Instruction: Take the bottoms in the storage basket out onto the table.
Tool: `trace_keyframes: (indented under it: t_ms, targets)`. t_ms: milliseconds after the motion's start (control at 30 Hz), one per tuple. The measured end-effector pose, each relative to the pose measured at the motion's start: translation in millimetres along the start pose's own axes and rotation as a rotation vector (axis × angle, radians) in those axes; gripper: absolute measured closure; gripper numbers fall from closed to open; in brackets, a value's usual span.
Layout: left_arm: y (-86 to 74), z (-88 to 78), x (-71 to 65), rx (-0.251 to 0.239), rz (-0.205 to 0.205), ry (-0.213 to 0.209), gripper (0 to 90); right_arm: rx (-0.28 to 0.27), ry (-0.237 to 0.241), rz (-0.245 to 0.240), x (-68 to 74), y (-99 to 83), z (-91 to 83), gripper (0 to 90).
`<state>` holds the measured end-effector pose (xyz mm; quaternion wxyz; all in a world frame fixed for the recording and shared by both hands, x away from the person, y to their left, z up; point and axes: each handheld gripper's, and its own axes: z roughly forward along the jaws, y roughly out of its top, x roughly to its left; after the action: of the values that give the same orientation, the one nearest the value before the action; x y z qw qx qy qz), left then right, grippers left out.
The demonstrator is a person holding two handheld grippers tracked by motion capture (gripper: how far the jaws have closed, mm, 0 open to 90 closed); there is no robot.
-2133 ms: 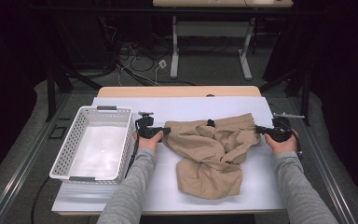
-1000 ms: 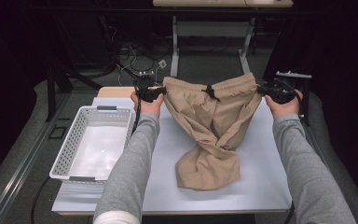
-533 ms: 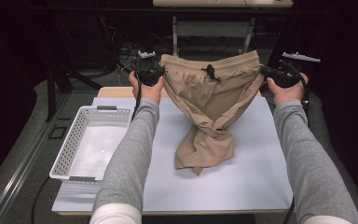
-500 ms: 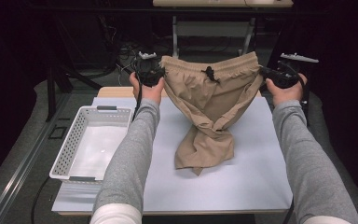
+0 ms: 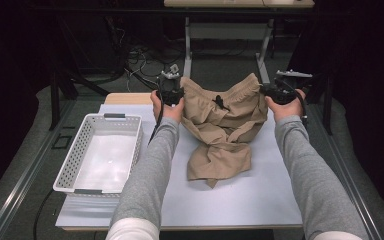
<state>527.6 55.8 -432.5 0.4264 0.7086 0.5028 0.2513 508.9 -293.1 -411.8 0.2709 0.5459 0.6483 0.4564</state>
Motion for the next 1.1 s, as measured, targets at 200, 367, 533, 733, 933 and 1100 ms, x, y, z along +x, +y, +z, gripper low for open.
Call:
trace_keyframes:
  t_ms: [200,367,533,733,933,1100]
  targets:
    - [-10.4,8.6,-17.6,-0.014,0.041,-0.025,85.8,-0.006,0.012,-0.018,15.1,-4.9,7.5,88.3]
    - [-28.2,16.9,-22.9,0.005,0.066,-0.026,85.7,0.015,0.014,-0.033,20.3,-17.3,14.7,88.3]
    - [-45.7,25.1,-21.1,0.049,0.055,-0.032,85.3,0.048,0.001,-0.048,19.0,-35.7,20.7,88.2]
    - [-57.4,27.5,-12.3,0.08,0.032,-0.025,84.5,0.081,-0.006,-0.046,13.9,-48.6,22.7,88.1]
    - [-54.5,24.5,-10.0,0.078,0.033,-0.028,80.4,0.087,-0.006,-0.03,10.5,-49.3,20.2,86.5]
    - [-50.7,17.2,-1.3,0.073,0.003,0.002,57.3,0.067,-0.057,-0.08,4.9,-45.8,13.3,67.4]
